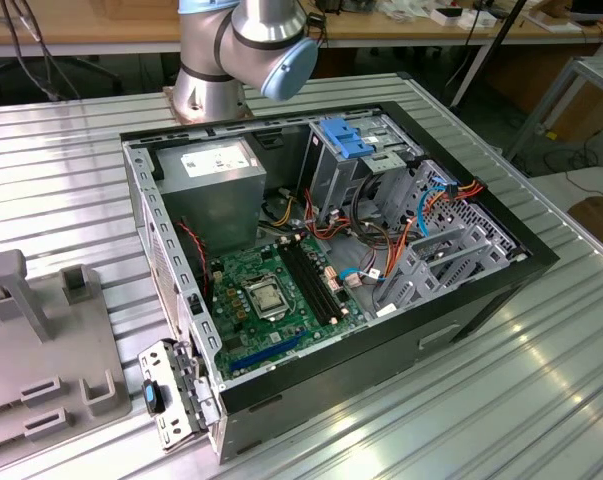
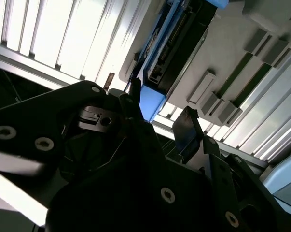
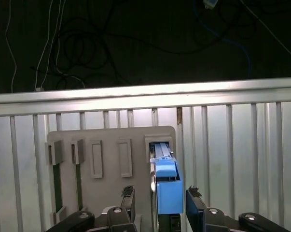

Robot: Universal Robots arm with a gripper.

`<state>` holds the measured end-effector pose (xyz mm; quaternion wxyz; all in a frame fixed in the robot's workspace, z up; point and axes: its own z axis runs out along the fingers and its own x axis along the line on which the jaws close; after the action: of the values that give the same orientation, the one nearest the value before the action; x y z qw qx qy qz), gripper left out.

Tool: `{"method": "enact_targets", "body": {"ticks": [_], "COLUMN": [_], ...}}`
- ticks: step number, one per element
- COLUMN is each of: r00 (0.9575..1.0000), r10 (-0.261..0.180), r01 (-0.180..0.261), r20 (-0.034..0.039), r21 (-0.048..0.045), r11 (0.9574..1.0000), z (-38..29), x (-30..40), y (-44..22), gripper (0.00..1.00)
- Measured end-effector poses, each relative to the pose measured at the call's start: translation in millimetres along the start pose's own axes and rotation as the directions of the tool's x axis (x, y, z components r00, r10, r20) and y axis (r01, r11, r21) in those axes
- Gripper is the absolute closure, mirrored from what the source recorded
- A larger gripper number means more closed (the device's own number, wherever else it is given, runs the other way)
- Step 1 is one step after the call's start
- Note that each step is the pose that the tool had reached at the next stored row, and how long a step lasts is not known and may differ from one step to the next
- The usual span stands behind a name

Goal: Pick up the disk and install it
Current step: 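Pick up the disk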

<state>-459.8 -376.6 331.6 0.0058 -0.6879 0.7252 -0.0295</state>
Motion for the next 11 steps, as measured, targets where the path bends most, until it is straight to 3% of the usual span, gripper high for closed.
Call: {"method": "enact_targets", "body": {"ticks": [11], "r00": [1.0], "r10": [0.0], "r01": [0.0], "r20": [0.0001], "r21": [-0.001], "r11": [1.0], "z": [13.7], "x": [-4.6], "y": [3.3], "gripper": [0.46]}}
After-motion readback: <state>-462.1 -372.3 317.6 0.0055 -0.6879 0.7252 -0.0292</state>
